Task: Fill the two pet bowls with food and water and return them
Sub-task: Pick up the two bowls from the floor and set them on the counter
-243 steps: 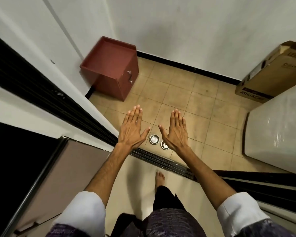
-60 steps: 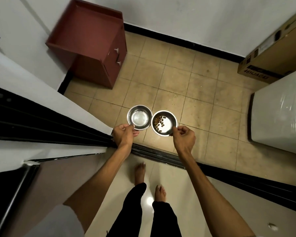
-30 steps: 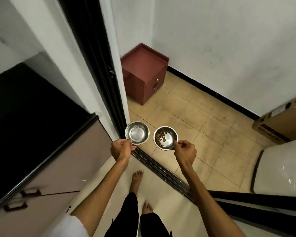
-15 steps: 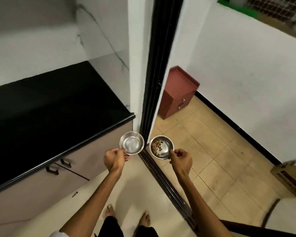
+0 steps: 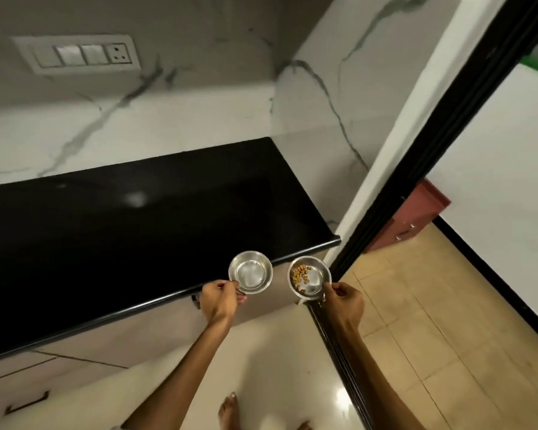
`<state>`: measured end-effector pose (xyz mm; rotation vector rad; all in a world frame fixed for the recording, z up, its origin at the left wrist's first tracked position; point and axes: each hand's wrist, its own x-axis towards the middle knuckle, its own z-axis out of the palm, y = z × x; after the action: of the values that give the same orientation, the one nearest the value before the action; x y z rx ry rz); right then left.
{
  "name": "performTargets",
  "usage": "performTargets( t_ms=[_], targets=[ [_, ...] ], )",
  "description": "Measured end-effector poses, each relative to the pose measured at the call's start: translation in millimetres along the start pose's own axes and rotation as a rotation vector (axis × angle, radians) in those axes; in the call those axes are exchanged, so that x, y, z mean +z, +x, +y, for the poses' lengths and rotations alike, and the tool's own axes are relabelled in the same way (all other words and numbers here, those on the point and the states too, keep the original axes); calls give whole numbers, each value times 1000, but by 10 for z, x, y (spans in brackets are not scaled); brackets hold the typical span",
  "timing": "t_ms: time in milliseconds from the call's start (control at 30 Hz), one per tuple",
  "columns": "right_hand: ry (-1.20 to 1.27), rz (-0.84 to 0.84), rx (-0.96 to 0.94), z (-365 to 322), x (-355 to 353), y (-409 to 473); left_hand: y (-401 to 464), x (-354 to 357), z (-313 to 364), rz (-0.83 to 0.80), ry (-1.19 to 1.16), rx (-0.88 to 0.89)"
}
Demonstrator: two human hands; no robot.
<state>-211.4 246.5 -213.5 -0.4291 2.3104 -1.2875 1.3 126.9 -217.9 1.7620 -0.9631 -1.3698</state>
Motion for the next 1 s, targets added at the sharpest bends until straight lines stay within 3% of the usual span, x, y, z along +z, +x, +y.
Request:
performTargets(
  t_ms=[600, 1000],
  targets=[
    [41, -270, -146, -820, 1751, -513, 1038, -1629, 336, 211, -59, 0],
    [-12, -361, -212, -1180, 2395, -468, 1543, -2083, 475, 306, -140, -60]
  ],
)
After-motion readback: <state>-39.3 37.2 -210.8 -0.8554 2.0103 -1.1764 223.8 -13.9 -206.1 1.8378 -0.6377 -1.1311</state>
